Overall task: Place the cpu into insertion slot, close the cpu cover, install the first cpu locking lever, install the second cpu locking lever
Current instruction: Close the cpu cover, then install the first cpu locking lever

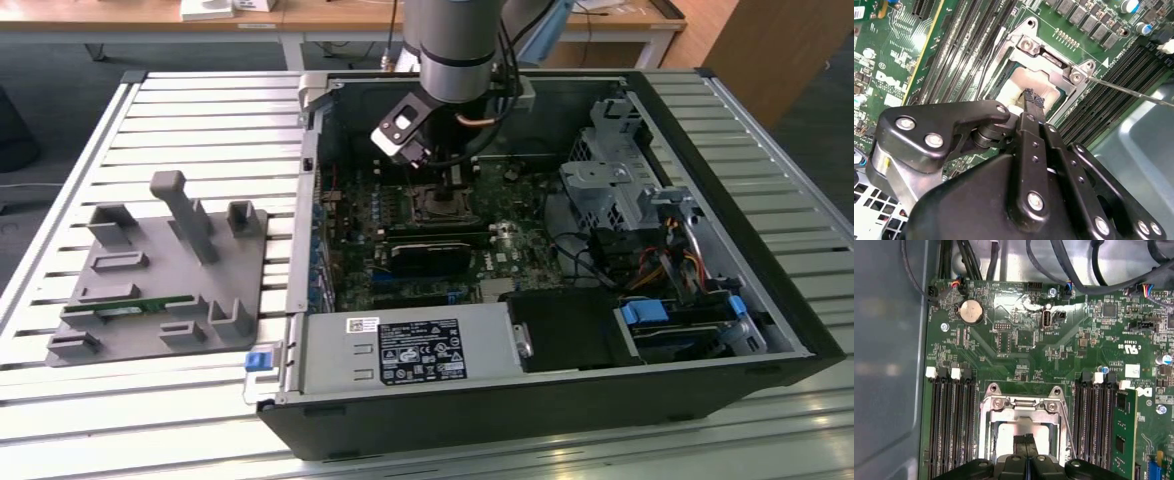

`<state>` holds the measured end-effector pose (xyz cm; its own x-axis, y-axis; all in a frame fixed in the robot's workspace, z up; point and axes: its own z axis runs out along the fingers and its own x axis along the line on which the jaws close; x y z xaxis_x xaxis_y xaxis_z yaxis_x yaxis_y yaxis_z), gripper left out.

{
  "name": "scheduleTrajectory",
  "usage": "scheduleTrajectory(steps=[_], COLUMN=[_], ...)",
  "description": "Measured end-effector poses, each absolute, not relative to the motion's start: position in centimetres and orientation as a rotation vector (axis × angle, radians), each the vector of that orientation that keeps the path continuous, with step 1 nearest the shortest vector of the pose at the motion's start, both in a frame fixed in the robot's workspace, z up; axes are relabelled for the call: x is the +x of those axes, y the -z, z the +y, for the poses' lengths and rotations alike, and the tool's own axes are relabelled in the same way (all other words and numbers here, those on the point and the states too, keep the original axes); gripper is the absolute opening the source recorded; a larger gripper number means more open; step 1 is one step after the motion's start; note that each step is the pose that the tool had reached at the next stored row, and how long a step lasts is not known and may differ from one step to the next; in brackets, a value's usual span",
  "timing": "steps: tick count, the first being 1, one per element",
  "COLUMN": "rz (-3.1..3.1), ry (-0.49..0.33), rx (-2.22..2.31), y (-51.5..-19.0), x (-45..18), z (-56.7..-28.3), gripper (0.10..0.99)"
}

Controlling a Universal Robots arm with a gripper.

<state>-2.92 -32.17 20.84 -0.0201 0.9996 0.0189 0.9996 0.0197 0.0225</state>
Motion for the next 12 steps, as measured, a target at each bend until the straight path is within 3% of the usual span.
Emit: scheduleTrajectory(steps=[12], rz=[2.242], ry=[-0.046], rx=[2.197], y=[-21.05], x=[-2.89], z=[-32.17], gripper=[0.106])
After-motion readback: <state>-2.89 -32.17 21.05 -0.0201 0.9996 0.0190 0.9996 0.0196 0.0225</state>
